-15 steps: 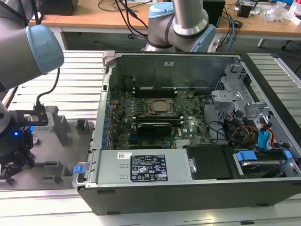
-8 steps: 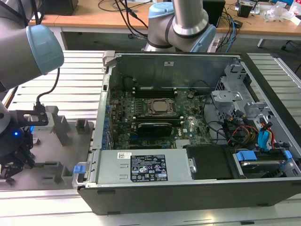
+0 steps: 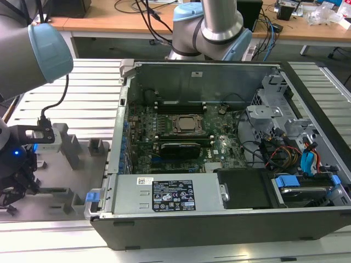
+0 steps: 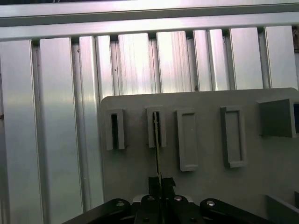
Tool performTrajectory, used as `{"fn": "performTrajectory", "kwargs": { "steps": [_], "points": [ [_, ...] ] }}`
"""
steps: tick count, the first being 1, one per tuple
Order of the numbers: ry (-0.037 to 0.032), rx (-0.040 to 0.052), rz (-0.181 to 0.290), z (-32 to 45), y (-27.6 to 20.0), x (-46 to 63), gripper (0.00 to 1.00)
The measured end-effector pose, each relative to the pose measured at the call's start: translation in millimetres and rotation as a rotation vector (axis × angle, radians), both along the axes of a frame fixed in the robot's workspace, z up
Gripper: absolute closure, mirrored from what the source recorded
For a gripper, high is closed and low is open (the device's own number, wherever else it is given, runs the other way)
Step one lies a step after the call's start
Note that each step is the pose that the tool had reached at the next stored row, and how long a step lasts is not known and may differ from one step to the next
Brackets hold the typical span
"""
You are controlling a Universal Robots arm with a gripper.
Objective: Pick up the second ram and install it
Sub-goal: 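Pick up the second ram and move it above second insertion slot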
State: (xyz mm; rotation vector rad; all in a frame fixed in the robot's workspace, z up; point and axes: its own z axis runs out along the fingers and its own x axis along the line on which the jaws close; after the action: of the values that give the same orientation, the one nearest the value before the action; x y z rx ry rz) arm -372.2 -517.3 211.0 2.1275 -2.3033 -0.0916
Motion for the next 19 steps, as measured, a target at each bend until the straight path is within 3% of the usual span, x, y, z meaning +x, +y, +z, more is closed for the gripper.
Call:
{"fn": "performTrajectory", "kwargs": {
  "steps": [10, 19],
  "points": [
    [0.0000, 0.0000, 0.000, 16.7, 0.7, 0.0, 0.86],
    [0.0000, 0.0000, 0.000, 26.5, 1.9, 0.0, 0.86]
  ]
}}
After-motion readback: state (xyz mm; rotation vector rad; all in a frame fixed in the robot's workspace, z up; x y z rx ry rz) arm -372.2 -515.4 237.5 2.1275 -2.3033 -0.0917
